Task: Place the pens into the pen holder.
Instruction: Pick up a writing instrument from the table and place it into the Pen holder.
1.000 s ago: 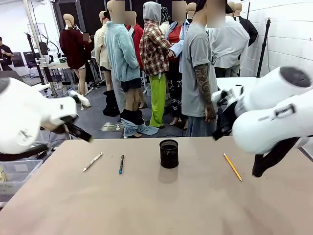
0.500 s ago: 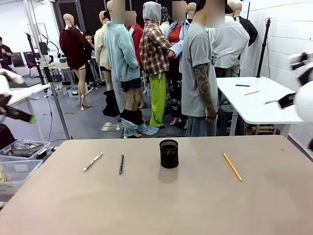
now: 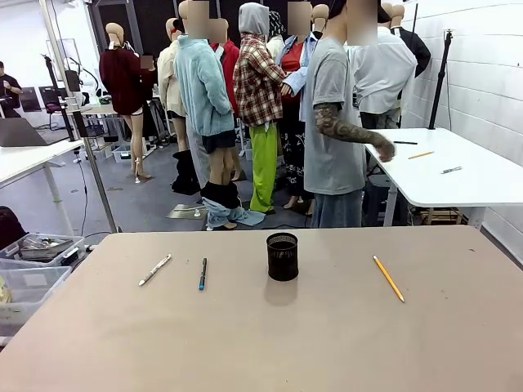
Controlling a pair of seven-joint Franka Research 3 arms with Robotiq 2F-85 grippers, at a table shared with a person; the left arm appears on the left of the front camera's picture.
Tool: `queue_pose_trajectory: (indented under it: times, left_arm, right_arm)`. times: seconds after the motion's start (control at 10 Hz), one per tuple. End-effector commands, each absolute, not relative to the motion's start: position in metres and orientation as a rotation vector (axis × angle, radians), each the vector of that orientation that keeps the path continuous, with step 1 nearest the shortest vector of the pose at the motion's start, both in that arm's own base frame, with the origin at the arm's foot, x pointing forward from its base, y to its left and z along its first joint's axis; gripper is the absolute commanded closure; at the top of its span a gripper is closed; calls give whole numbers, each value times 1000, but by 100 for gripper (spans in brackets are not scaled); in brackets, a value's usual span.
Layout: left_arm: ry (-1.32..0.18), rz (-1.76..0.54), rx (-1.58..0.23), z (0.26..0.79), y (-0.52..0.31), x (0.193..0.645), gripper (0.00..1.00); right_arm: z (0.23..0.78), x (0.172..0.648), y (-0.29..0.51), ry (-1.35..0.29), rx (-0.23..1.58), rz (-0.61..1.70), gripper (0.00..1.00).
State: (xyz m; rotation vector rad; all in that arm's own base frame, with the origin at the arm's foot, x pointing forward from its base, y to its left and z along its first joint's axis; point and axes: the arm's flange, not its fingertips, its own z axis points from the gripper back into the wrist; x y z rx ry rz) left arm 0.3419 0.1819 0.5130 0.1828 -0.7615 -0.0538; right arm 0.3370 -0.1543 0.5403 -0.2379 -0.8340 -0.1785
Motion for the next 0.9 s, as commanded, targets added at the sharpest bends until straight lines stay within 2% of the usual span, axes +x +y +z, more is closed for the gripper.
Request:
queue_pose_trajectory:
  times: [0.0, 0.1, 0.4, 0.8]
  left_arm:
    - [-792, -114, 128, 457, 135, 299, 0]
    - [-762, -54, 183, 513, 182, 342, 0]
    - [-762, -54, 183, 513, 182, 342, 0]
    - [-762, -54, 183, 513, 182, 342, 0]
  right_arm:
    - [455, 256, -104, -847, -245, -170, 0]
    - [458, 265, -96, -838, -253, -139, 0]
    - [443, 348, -35, -697, -246, 58, 0]
    - [395, 415, 52, -540, -208, 251, 0]
